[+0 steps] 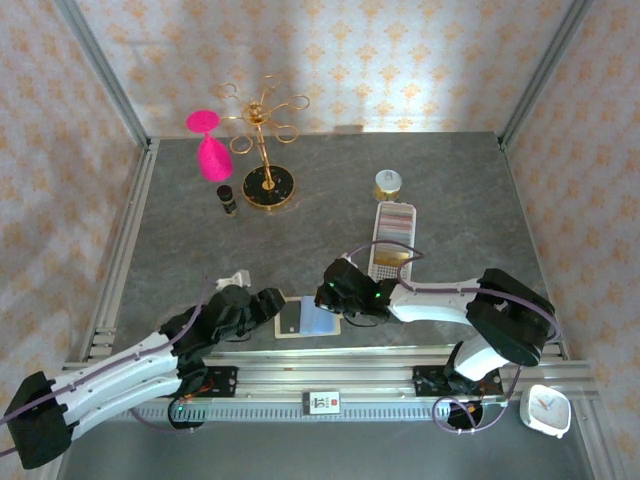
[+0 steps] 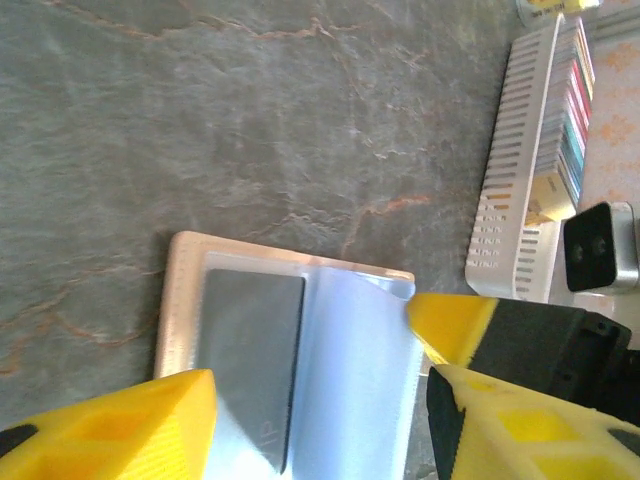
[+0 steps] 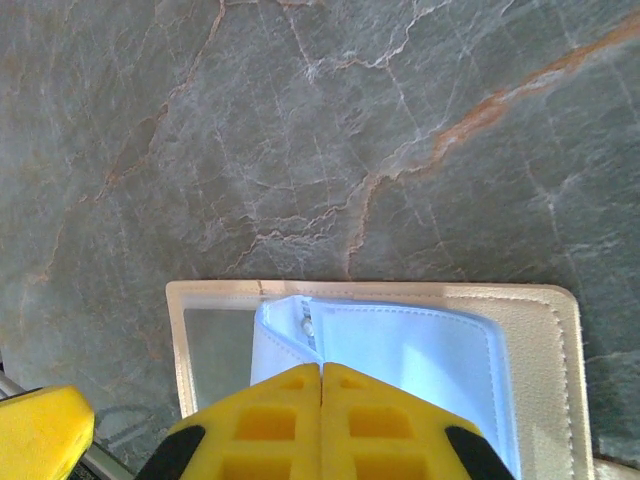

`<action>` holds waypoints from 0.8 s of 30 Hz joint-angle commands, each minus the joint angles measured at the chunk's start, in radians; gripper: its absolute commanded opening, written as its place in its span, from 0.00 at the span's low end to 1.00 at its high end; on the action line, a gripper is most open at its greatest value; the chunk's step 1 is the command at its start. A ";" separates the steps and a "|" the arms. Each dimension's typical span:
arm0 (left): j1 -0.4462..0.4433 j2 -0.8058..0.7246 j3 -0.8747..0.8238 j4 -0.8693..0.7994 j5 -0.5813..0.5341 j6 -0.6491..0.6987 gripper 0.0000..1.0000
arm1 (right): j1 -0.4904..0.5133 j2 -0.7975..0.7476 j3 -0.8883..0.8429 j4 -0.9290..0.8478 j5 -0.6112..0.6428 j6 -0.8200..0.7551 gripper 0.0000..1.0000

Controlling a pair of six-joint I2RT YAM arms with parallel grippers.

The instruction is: Put the credit cards into the card holder

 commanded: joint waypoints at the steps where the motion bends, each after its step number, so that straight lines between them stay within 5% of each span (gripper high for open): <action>1: -0.013 0.110 0.058 0.081 0.069 0.065 0.59 | -0.006 -0.009 -0.026 0.020 0.015 -0.004 0.00; 10: -0.089 0.392 0.121 0.200 0.126 0.102 0.57 | -0.008 -0.010 -0.027 0.041 0.015 0.010 0.00; 17: -0.103 0.441 0.095 0.242 0.128 0.084 0.55 | -0.006 -0.016 -0.031 0.050 0.013 0.011 0.00; 24: -0.102 0.458 0.070 0.245 0.120 0.071 0.42 | -0.006 -0.029 -0.039 0.046 0.026 0.015 0.02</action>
